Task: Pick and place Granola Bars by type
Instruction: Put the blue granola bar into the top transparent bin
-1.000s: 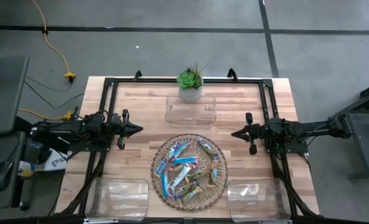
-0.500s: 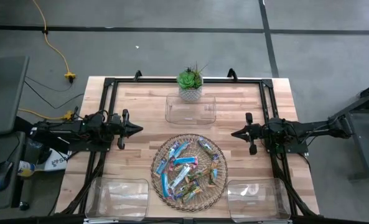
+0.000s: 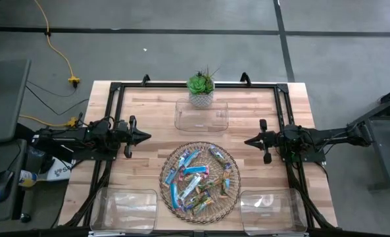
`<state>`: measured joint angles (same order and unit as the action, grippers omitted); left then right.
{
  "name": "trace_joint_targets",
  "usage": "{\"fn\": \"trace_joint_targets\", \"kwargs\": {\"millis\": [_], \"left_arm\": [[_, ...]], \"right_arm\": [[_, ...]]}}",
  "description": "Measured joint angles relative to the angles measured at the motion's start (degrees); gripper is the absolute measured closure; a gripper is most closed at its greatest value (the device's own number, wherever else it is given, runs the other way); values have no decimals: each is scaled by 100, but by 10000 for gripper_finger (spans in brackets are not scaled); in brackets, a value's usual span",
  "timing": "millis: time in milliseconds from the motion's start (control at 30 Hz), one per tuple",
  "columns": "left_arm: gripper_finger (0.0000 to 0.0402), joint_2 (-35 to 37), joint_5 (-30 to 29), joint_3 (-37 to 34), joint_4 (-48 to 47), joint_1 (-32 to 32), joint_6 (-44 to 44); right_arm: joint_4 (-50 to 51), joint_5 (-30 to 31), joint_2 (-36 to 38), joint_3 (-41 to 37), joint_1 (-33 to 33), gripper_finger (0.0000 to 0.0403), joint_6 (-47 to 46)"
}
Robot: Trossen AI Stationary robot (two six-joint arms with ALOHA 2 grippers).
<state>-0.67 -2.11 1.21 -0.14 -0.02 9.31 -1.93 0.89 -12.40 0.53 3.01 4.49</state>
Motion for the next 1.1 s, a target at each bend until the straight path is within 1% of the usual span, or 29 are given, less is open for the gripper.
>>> {"fn": "trace_joint_targets", "kwargs": {"millis": [300, 367, 533, 733, 867, 967, 1100], "left_arm": [[401, 1, 0, -1, 0, 0, -1], [401, 0, 0, -1, 0, 1, -1], [401, 2, 0, 0, 0, 0, 0], [401, 2, 0, -2, 0, -1, -1], [401, 1, -2, -2, -1, -1, 1], [401, 1, -1, -1, 0, -1, 0], [401, 2, 0, 0, -2, -1, -1]], "right_arm": [[0, 0, 0, -2, -2, 402, 9], [-34, -2, 1, 0, 0, 402, -186], [-338, -1, 2, -1, -2, 402, -1003], [-352, -5, 2, 0, 0, 402, -1218], [-394, -102, 2, 0, -1, 402, -1625], [-557, -89, 0, 0, -2, 402, -1648], [-840, -279, -2, 77, 0, 402, -1488]]}}
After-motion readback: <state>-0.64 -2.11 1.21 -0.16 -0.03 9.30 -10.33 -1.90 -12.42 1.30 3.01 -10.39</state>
